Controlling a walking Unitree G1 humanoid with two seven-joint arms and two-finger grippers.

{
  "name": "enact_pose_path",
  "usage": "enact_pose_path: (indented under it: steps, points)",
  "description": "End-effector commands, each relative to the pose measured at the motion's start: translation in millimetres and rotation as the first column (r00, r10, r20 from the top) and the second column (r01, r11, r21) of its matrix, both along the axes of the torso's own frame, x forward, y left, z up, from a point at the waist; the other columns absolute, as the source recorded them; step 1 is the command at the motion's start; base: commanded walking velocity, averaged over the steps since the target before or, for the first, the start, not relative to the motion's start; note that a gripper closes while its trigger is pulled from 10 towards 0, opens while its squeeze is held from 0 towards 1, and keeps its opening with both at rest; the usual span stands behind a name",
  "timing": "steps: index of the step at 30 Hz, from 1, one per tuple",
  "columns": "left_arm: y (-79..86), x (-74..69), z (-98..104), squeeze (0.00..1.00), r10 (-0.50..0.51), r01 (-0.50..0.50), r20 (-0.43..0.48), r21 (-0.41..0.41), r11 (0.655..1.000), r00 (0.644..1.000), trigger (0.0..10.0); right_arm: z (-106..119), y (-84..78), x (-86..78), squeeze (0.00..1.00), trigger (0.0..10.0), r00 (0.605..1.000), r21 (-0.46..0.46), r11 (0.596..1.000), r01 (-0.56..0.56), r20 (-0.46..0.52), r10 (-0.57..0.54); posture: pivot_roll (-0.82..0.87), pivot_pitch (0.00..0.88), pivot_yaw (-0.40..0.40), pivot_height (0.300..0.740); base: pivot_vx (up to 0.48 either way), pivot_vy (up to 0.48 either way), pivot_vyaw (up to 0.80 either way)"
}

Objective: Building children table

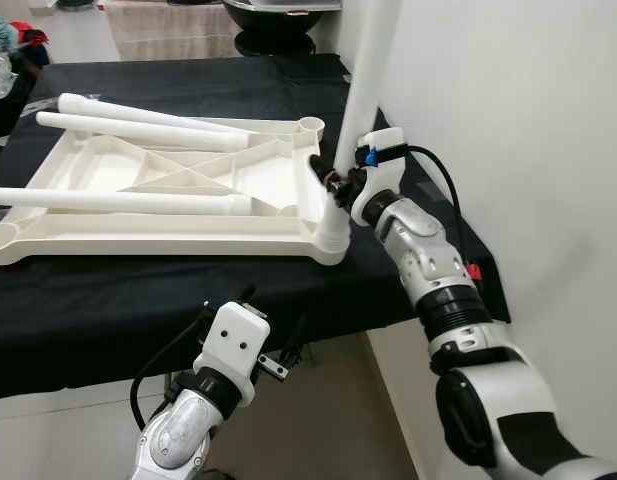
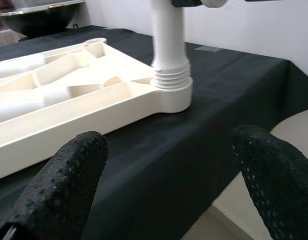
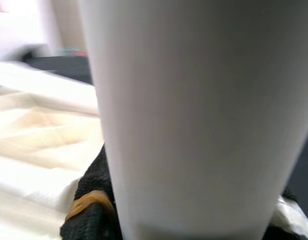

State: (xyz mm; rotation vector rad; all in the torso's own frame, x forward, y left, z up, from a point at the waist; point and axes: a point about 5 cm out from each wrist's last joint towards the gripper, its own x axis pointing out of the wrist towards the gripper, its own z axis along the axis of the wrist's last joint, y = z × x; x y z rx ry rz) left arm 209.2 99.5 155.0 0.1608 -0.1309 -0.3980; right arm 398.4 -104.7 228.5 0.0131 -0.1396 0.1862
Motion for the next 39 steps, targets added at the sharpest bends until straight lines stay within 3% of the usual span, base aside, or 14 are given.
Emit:
enact_pose_path:
  steps: [1,5,10,12,15,16,22,23,29,31,32,34,37,39]
  points:
    - [-2.3,0.5,-4,0.00,-0.010,0.010,-0.012,0.004,1.000,1.000,10.0,-7,-19.4,-1.5,0.00,0.0,0.971,-0.039,0.972,0.234,-0.039,-0.235,0.09,0.110,-0.088,0.740,0.000,0.000,0.00]
    - [-2.9,0.5,-3,0.00,-0.011,0.011,-0.011,0.001,1.000,1.000,10.0,-6,-15.9,-2.7,0.00,0.0,0.963,-0.031,0.964,0.265,-0.053,-0.266,0.09,0.109,-0.090,0.740,0.000,0.000,0.00]
    - [-2.8,0.0,-4,0.00,-0.013,0.013,-0.012,0.002,1.000,1.000,10.0,-11,11.6,-8.8,0.00,0.0,0.938,-0.004,0.943,0.333,-0.098,-0.332,0.09,0.113,-0.092,0.740,0.000,0.000,0.00]
    - [-2.9,0.2,-4,0.00,-0.013,0.013,-0.012,0.002,1.000,1.000,10.0,-10,21.4,-9.7,0.00,10.0,0.954,0.032,0.957,0.287,-0.095,-0.283,0.09,0.111,-0.094,0.740,0.000,0.000,0.00]
    - [-3.2,0.4,-4,0.00,-0.013,0.013,-0.012,0.001,1.000,1.000,10.0,-7,27.8,-11.3,0.00,10.0,0.966,0.072,0.965,0.253,-0.080,-0.247,0.09,0.112,-0.095,0.740,0.000,0.000,0.00]
    - [-3.3,0.4,-4,0.00,-0.013,0.013,-0.012,0.001,1.000,1.000,10.0,-3,26.0,-12.2,1.00,10.0,0.966,0.082,0.963,0.257,-0.054,-0.253,0.09,0.112,-0.095,0.740,0.000,0.000,0.00]
    - [-3.5,0.5,-4,0.00,-0.014,0.014,-0.011,-0.001,1.000,1.000,10.0,9,15.5,-10.1,1.00,10.0,0.976,0.101,0.972,0.211,0.039,-0.216,0.08,0.118,-0.097,0.740,0.000,0.000,0.00]
    - [-3.3,0.7,-4,0.00,-0.013,0.013,-0.010,-0.001,1.000,1.000,10.0,15,15.1,-6.8,0.00,10.0,0.992,0.111,0.989,0.096,0.074,-0.104,0.08,0.116,-0.095,0.740,0.000,0.000,0.00]
    - [-3.0,1.4,-3,0.00,-0.012,0.012,-0.008,-0.003,1.000,1.000,10.0,21,10.4,-1.2,0.00,10.0,0.982,0.125,0.975,-0.183,0.071,0.175,0.08,0.117,-0.094,0.740,0.000,0.000,0.00]
    - [-3.0,1.4,-3,0.00,-0.012,0.012,-0.008,-0.003,1.000,1.000,10.0,21,10.4,-1.2,0.00,10.0,0.982,0.125,0.975,-0.183,0.071,0.175,0.08,0.117,-0.094,0.740,0.000,0.000,0.00]
    - [-2.8,1.8,-3,0.00,-0.012,0.012,-0.006,-0.003,1.000,1.000,10.0,20,10.1,-2.3,0.00,10.0,0.946,0.119,0.938,-0.325,0.053,0.321,0.09,0.117,-0.097,0.740,0.000,0.000,0.00]
    - [-2.8,1.8,-3,0.00,-0.012,0.012,-0.006,-0.003,1.000,1.000,10.0,20,10.1,-2.3,0.00,10.0,0.946,0.119,0.938,-0.325,0.053,0.321,0.09,0.117,-0.097,0.740,0.000,0.000,0.00]
    - [-2.8,2.5,-2,0.00,-0.013,0.013,-0.002,-0.004,1.000,1.000,10.0,16,15.5,-18.5,0.00,10.0,0.698,0.113,0.692,-0.713,0.030,0.715,0.09,0.116,-0.095,0.740,0.000,0.000,0.00]
    - [-2.8,2.5,-2,0.00,-0.013,0.013,-0.002,-0.004,1.000,1.000,10.0,16,15.5,-18.5,0.00,10.0,0.698,0.113,0.692,-0.713,0.030,0.715,0.09,0.116,-0.095,0.740,0.000,0.000,0.00]
